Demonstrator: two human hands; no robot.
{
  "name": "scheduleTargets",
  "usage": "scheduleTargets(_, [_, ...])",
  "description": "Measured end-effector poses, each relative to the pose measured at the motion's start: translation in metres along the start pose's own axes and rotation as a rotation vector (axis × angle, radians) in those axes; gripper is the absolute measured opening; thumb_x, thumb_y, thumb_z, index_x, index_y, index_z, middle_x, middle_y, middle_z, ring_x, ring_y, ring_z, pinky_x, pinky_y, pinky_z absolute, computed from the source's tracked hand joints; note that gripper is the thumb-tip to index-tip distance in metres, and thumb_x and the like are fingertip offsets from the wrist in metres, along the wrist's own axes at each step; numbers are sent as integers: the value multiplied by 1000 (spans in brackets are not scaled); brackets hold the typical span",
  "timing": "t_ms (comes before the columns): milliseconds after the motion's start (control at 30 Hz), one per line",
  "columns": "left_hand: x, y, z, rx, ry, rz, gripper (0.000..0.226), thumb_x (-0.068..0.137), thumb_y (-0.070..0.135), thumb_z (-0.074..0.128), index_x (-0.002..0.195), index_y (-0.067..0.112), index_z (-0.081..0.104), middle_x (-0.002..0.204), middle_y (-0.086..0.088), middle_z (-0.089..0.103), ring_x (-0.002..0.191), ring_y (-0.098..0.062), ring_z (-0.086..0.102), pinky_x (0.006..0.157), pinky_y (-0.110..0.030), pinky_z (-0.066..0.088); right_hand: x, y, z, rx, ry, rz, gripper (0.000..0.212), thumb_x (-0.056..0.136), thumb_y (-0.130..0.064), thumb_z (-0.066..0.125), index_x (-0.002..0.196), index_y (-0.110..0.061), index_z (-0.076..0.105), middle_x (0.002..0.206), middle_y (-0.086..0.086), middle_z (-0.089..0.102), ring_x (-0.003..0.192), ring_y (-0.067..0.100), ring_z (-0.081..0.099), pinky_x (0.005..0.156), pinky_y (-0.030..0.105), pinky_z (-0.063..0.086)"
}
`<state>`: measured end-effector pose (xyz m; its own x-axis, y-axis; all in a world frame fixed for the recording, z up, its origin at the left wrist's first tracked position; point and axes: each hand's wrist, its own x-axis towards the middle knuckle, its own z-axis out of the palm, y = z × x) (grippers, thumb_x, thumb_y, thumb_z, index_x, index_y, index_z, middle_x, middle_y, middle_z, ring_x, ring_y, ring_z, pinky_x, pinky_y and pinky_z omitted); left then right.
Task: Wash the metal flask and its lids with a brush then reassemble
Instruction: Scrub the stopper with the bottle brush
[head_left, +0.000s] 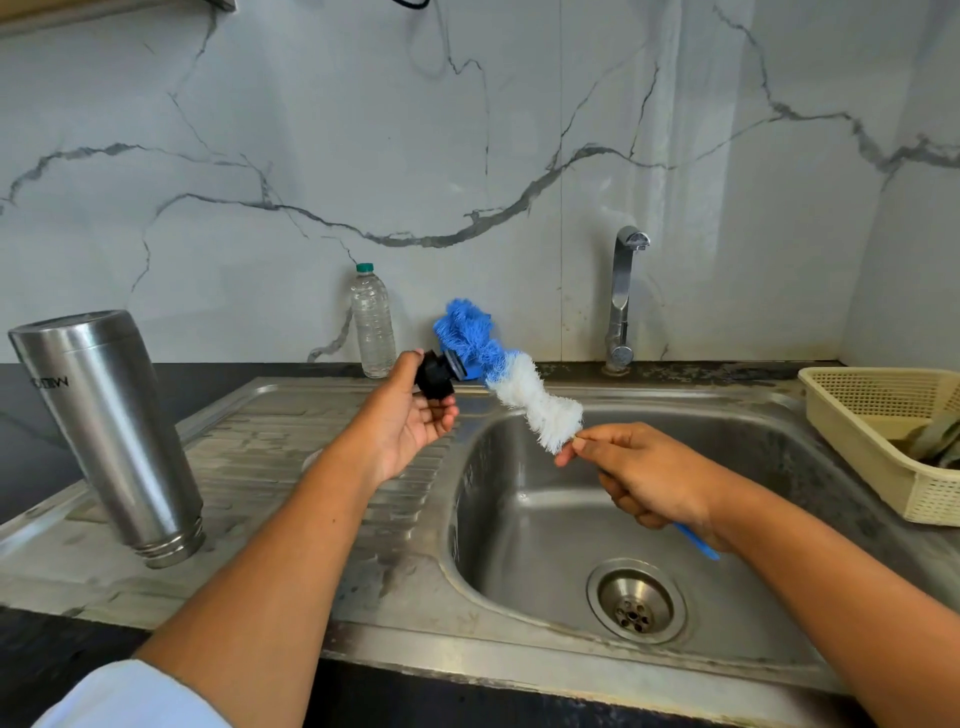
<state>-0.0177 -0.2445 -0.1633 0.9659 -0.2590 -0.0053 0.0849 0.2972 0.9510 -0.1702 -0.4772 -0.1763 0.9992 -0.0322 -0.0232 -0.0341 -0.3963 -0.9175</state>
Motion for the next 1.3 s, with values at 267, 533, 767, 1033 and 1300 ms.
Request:
scheduleTargets(267, [4,2,-4,-124,142,78,35,106,42,52,110,8,61,86,-12,59,75,-18,58,58,-25,56,-5,-4,2,-15,-41,-12,30,108,-34,47,103,-23,75,58,-2,28,51,12,20,46,27,17])
scheduleTargets(533, [6,-1,1,-37,103,147,40,106,36,54,130,4,53,101,-16,65,83,-20,65,68,-29,60,-3,-2,0,-45,9,-13,29,109,-32,46,104,-22,73,55,-3,28,48,12,21,44,27,16])
scheduleTargets(767, [5,-8,4,27,7,159,27,102,26,65,113,12,45,121,-27,66,96,-30,72,78,-32,61,-1,-3,11,-50,10,-28,29,108,-35,46,102,-26,73,54,-4,30,47,12,22,44,26,18])
scheduleTargets(1033, [4,-11,2,62,-5,234,36,92,1,73,111,11,45,131,-22,61,116,-30,69,100,-37,57,-1,-1,10,-23,4,11,30,108,-36,45,103,-25,72,56,-5,29,48,12,20,44,27,18])
scheduleTargets(1300, [5,-9,0,129,41,295,50,83,-9,78,115,17,48,128,-8,63,120,-24,67,103,-38,55,-3,-3,6,137,-47,86,30,109,-33,45,110,-20,72,59,-4,31,50,11,19,40,23,18])
